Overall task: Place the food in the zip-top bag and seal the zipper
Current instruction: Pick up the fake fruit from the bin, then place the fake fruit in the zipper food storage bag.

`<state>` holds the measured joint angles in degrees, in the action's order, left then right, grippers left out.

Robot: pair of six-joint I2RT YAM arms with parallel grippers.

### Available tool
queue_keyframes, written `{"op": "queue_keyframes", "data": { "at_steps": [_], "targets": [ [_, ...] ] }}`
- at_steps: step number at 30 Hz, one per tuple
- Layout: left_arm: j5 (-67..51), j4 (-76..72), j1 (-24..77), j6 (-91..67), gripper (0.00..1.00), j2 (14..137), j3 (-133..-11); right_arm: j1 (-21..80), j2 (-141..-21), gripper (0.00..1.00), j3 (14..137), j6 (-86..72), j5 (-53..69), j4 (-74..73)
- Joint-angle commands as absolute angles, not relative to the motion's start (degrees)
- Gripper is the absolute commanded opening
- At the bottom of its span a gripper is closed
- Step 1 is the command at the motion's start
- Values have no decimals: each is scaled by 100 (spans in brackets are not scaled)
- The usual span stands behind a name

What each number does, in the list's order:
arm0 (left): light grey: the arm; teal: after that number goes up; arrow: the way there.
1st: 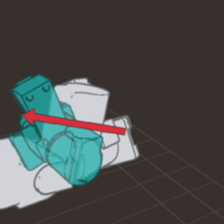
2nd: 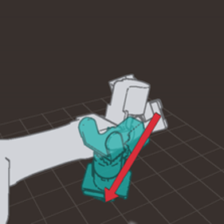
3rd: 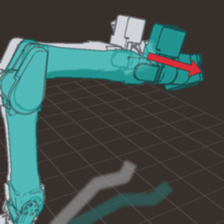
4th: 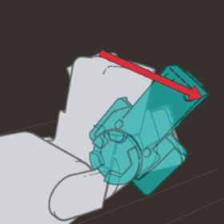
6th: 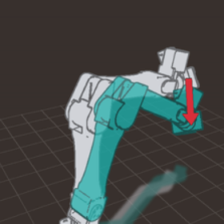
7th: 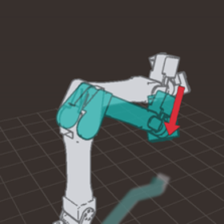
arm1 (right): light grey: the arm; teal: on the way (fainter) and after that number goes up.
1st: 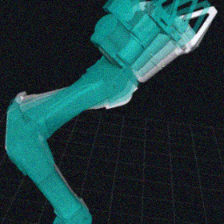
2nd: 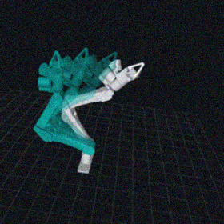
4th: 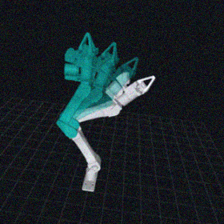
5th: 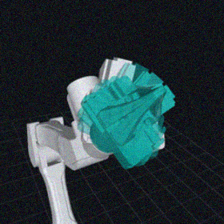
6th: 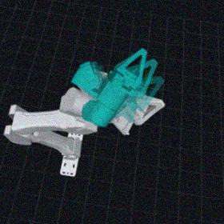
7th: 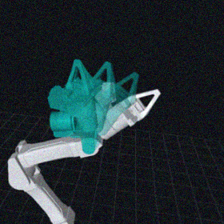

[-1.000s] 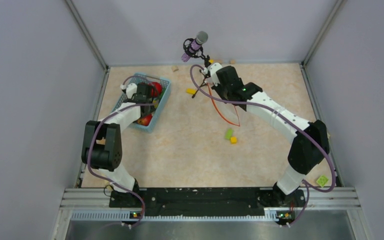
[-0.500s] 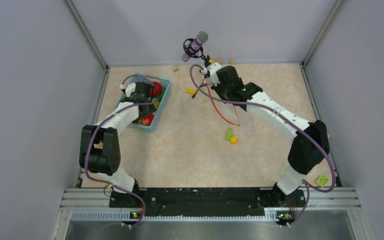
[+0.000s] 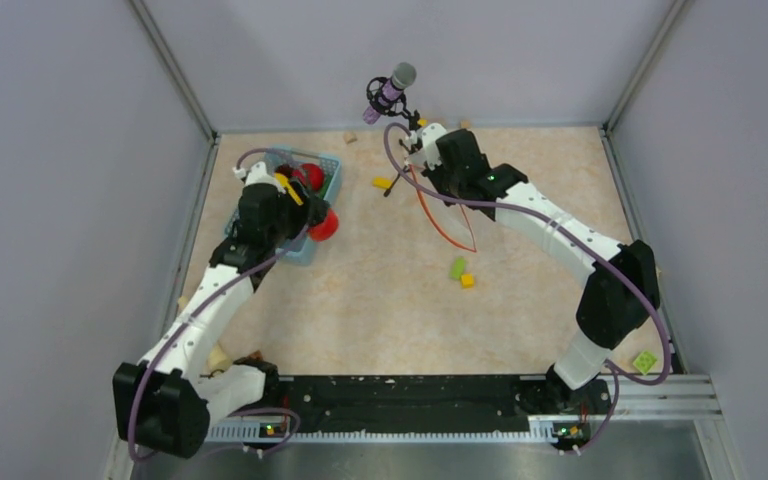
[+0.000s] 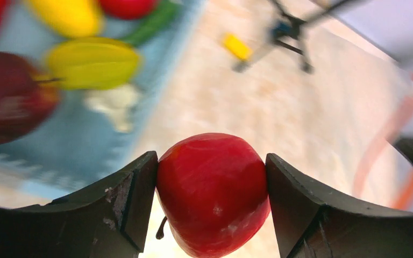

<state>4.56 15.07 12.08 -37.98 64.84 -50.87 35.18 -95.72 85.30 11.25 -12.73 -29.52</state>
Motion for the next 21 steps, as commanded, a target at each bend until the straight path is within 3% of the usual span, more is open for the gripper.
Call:
{"op": "queue_keyframes", "data": {
  "at_steps": [1,4,9,21],
  "targets": [
    [-1328,-368,2041,-3435,0,5869,-4662,3464,-9224,0,8754,914,-816,-2725],
    [-1738,-1144,3027,-3087,0,5728,-4599,3454,-9150,0,8736,835,-711,-2726],
    [-2547,-1965,3696,-2893,0,6006,-4719,3454,-9002,0,8698,605,-261,-2749],
    [-1603,-2141,4366,-2601,0,6797,-5223,3454,-8304,0,8472,79,1729,-2940]
  ]
}}
